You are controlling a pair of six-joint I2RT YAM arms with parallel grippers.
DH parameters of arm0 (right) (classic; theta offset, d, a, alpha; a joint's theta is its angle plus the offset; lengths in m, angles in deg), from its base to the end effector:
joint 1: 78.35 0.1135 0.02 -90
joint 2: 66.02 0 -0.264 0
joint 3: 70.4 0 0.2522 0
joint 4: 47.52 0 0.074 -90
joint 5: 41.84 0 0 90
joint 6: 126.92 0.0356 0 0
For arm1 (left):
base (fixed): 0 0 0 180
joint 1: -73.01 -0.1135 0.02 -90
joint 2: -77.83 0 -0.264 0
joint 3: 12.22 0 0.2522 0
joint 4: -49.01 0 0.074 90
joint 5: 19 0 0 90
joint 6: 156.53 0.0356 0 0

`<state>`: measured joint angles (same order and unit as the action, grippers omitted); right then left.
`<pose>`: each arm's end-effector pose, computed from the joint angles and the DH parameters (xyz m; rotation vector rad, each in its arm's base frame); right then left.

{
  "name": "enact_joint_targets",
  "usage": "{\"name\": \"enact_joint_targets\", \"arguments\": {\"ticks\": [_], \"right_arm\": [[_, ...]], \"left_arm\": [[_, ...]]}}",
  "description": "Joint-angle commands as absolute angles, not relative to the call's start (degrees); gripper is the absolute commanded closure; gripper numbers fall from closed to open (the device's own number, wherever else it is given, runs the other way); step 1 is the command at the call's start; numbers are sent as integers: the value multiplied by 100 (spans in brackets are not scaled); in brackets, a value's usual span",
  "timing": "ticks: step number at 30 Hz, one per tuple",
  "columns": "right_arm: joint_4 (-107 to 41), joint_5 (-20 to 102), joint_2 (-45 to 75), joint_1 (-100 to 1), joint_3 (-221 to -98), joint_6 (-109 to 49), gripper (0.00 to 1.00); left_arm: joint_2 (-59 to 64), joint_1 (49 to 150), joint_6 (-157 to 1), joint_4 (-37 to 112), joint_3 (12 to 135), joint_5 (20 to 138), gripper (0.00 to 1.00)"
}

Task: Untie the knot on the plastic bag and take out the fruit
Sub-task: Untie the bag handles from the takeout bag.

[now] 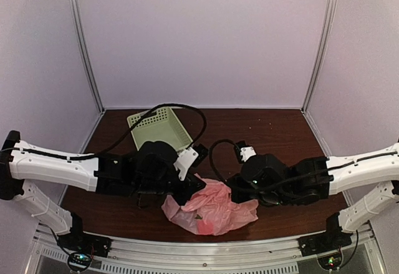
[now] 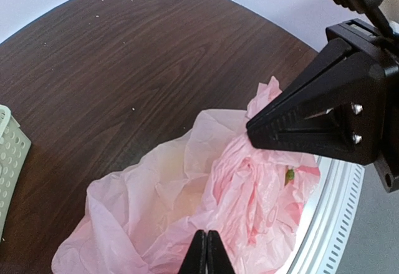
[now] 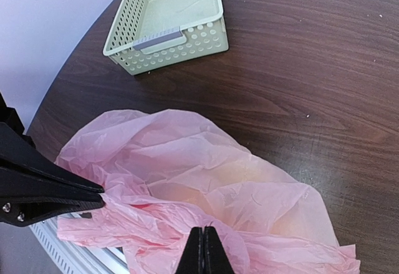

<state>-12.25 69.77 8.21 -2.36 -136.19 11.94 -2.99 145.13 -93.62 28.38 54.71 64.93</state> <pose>0.0793 0.2638 0.2565 -0.3665 2.3399 0.6859 0.0996 -0.2966 0.2516 0.8229 2.1529 -0.8436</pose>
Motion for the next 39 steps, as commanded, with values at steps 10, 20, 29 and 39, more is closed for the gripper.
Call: {"name": "enact_joint_targets", "arguments": {"ticks": [10,20,29,39], "right_arm": [[-809,7257,123,-649,-13257,1211,100],[-1124,6983,134,-652,-12826,1452,100],[-940,6620,66,-654,-13144,1027,79],[-548,6390,10,-739,-13547,557,49]], "left_arm": [[401,14400,-9959,3125,4992,5862,100],[398,14389,-10178,3341,4670,6010,100],[389,14392,-10123,3480,4713,6178,100],[399,14393,-10116,3472,4711,6229,100]]}}
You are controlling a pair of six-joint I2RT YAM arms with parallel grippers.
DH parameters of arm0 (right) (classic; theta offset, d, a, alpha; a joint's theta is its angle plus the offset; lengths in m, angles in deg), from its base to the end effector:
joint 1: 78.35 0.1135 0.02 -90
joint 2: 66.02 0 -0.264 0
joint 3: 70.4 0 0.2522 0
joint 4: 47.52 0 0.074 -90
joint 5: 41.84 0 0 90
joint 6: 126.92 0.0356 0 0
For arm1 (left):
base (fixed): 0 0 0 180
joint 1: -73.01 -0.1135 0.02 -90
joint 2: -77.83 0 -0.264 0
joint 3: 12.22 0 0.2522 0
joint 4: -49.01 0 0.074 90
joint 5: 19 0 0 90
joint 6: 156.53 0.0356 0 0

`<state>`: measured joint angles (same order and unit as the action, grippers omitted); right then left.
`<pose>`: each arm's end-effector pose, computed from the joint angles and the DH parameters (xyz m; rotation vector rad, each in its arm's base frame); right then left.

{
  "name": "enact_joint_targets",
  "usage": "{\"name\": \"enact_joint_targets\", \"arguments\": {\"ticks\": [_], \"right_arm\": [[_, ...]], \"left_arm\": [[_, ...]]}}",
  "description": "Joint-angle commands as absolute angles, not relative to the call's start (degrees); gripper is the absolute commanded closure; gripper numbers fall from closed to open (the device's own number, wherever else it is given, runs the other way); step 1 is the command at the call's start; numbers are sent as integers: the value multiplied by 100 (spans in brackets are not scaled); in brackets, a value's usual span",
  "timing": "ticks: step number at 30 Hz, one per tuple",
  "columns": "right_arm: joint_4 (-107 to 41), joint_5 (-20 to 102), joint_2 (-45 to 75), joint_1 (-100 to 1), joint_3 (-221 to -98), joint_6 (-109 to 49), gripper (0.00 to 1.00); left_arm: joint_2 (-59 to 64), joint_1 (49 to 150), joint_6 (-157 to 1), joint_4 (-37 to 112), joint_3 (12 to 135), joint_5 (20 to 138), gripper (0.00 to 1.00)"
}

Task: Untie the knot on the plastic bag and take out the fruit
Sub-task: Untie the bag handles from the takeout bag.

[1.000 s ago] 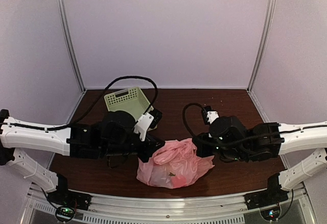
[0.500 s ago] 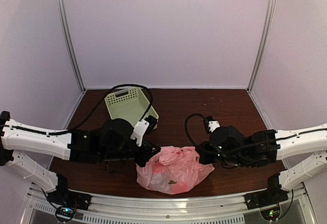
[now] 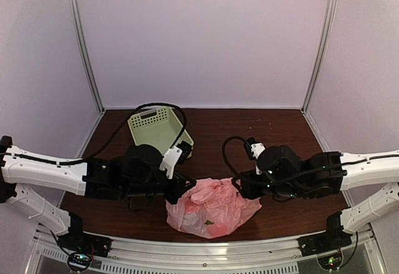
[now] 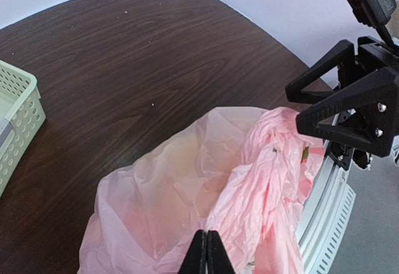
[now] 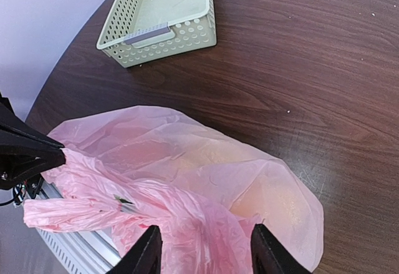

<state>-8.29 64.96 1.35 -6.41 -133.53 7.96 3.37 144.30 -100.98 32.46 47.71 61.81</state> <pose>0.0868 0.2329 0.2642 -0.4116 2.3591 0.6904 0.0974 -0.2699 0.2482 0.6131 2.1636 -0.9027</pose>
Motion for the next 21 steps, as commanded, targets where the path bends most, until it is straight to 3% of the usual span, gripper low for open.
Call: {"name": "enact_joint_targets", "arguments": {"ticks": [1,15,21], "right_arm": [[-567,6346,-5,-781,-13557,527,48],[-659,5659,467,-1277,-14007,-98,41],[-682,5552,846,-1276,-14196,-202,44]], "left_arm": [[395,14388,-10116,3470,4715,6236,100],[328,14394,-10122,3425,4800,6245,100],[281,14391,-10124,3403,4846,6244,100]]}}
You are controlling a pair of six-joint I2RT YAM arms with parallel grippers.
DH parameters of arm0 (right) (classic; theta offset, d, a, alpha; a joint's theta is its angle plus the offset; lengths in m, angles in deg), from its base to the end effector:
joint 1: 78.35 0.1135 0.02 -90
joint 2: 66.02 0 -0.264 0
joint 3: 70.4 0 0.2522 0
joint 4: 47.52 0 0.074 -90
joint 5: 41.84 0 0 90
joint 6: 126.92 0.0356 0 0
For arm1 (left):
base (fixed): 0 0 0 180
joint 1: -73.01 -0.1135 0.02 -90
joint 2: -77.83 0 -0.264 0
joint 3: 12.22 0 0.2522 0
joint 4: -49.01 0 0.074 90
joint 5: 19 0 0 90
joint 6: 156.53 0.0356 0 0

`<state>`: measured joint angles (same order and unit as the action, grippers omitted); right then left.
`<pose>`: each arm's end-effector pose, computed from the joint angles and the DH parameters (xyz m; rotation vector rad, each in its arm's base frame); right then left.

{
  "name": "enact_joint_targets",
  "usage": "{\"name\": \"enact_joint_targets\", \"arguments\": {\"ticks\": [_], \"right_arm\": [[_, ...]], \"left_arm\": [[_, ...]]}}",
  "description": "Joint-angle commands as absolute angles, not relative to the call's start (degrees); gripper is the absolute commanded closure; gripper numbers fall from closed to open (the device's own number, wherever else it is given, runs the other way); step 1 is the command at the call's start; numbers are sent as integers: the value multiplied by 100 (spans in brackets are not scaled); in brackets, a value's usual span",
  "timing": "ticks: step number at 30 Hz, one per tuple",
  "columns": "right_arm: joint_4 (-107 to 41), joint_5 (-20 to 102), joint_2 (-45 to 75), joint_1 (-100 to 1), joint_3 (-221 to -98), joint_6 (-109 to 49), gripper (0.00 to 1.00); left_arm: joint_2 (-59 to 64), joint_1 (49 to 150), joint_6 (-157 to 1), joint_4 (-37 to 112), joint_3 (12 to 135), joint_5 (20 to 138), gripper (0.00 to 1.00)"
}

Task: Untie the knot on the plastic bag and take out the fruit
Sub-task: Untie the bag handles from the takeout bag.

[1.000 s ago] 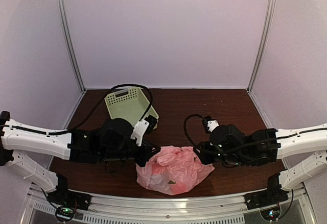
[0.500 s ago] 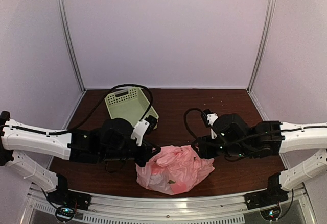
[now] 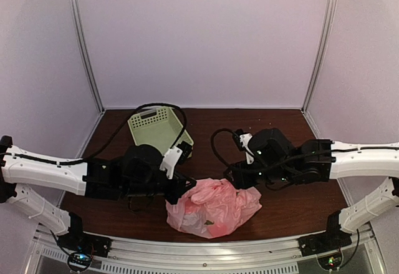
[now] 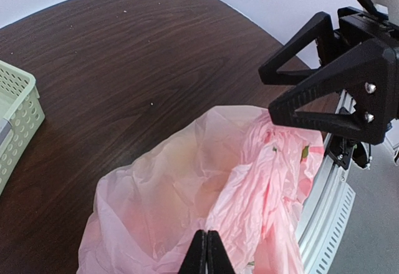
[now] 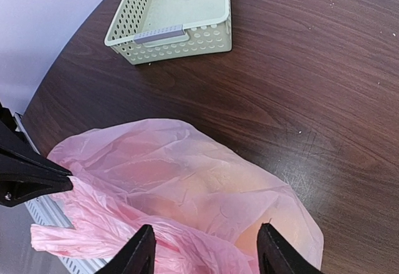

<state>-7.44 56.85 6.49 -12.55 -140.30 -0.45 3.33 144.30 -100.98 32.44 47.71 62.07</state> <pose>0.1168 0.2467 0.2798 -0.5344 2.3599 0.7095 0.0973 -0.2700 0.2480 0.6168 2.1655 -0.9057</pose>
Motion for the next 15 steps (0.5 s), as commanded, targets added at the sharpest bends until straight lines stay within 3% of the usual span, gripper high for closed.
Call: {"name": "enact_joint_targets", "arguments": {"ticks": [1,15], "right_arm": [[-698,5532,888,-1278,-14207,-210,44],[-747,5475,1052,-1278,-14130,-190,52]], "left_arm": [[277,14392,-10119,3388,4854,6245,100],[292,14389,-10124,3333,4849,6202,100]]}}
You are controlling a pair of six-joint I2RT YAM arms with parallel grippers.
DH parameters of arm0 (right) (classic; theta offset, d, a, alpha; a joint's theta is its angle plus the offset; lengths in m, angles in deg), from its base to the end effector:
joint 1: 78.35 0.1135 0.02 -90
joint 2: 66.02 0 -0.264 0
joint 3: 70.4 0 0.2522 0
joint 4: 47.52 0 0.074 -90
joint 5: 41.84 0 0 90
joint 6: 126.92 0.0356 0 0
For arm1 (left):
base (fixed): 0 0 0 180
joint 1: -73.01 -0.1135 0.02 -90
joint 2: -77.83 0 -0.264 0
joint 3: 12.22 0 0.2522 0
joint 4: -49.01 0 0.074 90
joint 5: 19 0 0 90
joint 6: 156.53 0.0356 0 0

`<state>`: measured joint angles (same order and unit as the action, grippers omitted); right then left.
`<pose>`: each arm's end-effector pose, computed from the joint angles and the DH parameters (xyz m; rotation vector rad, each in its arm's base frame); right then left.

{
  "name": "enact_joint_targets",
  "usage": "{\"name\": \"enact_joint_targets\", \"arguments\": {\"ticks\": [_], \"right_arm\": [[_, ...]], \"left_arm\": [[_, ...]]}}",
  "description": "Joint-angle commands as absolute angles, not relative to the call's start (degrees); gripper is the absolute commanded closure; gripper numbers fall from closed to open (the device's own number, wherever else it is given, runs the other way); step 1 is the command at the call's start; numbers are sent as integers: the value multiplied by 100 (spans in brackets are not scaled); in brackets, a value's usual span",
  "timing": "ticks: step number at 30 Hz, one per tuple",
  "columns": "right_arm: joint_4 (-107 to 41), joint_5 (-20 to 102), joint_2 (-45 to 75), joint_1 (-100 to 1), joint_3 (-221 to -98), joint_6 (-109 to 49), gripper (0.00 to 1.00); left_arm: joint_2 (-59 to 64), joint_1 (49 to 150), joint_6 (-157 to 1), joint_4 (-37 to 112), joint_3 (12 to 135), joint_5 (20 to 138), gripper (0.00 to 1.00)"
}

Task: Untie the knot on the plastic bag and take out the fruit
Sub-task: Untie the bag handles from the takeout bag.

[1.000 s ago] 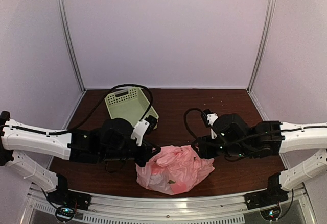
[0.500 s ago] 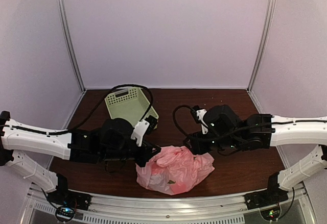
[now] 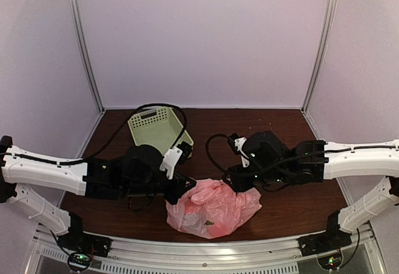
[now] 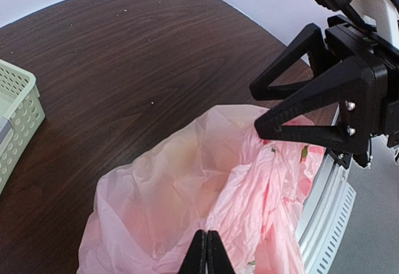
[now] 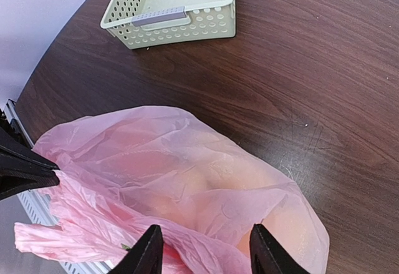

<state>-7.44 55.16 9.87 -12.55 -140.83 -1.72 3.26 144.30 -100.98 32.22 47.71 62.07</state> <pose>0.1201 0.2566 0.2675 -0.5928 2.4013 0.6836 0.0973 -0.2700 0.2473 0.6186 2.1697 -0.9016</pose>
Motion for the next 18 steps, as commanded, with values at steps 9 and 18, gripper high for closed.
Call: {"name": "enact_joint_targets", "arguments": {"ticks": [9,18], "right_arm": [[-800,5532,1053,-1278,-13989,-91,55],[-880,5533,1020,-1279,-13788,46,67]], "left_arm": [[345,14391,-10132,3298,4829,6183,100],[391,14394,-10150,3288,4812,6160,100]]}}
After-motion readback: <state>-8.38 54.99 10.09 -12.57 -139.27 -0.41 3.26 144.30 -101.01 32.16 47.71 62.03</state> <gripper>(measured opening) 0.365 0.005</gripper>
